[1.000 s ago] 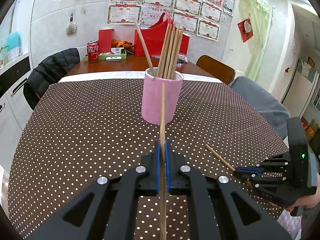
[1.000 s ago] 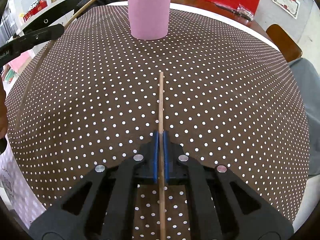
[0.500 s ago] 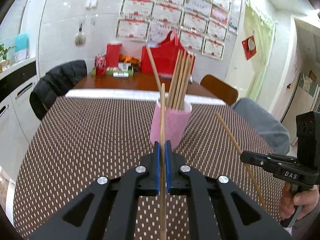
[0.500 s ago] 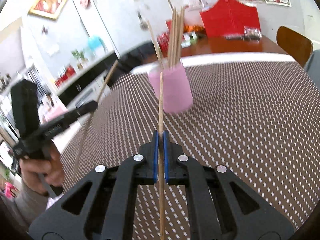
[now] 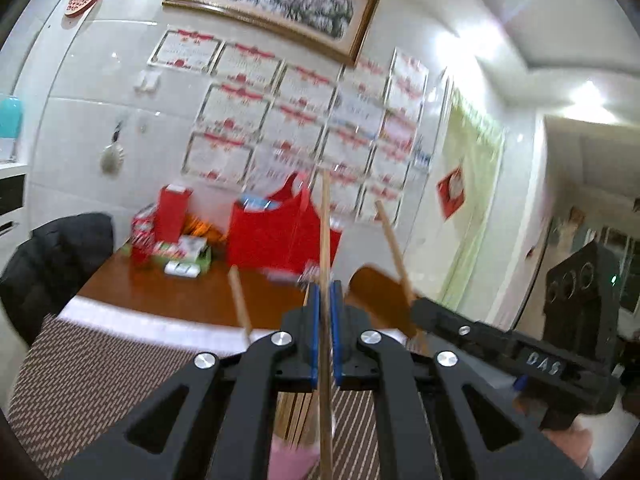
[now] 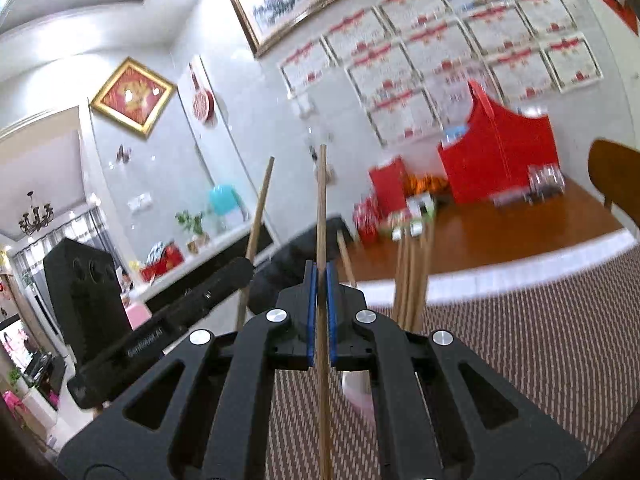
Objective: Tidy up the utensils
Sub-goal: 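Lower both chopsticks into the pink cup and open both grippers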
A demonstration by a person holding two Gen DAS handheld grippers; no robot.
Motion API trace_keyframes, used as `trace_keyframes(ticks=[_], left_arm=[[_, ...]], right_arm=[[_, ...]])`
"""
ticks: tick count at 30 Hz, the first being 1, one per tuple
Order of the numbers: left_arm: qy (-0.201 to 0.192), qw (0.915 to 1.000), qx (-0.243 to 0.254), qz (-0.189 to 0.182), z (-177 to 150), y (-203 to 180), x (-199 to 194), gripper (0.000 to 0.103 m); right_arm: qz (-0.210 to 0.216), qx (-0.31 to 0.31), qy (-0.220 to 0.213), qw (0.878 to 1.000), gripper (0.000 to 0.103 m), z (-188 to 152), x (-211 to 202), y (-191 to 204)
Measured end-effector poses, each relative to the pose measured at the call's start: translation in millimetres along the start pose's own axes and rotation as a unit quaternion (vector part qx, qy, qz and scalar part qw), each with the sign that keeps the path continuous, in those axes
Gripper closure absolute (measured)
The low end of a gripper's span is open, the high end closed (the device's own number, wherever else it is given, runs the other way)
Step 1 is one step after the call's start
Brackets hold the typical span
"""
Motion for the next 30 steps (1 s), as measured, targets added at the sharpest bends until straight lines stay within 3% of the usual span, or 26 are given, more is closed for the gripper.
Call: trace_keyframes(ticks=[4, 8, 19, 30], left_arm=[[-0.037, 0.9991, -0.004, -0.017, 17.8, -2.4, 28.6, 0.098], [-0.06, 0.9981, 0.001, -0.011, 20.4, 5.3, 52.6, 0.098], [-0.076, 0.9954, 0.013, 0.057, -11.0, 43.9, 82.3, 0.098], [-0.066, 0.9957, -0.002, 0.066, -33.0, 62.2, 89.7, 0.098]], right_arm=[[-0.007, 0.001, -0.032, 0.999, 0.098, 25.7, 32.4, -15.6], [-0.021, 0.007, -0.051, 0.998, 0.098, 28.6, 59.8, -30.3], [-0.056, -0.015, -0.052, 0.997, 0.098, -5.1, 89.3, -47.4], [-0.061, -0.012, -0.028, 0.998, 0.097, -25.3, 91.9, -50.1]])
Point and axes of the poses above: each gripper's, at about its wrist camera, not at the fingertips, and x roughly the way its jaws point, y to its left, z to its top, the point moved 9 cm from there along x, roughly the way its jaws point, and after that the axes turned 13 degrees about -x, right-handed, at the moved point
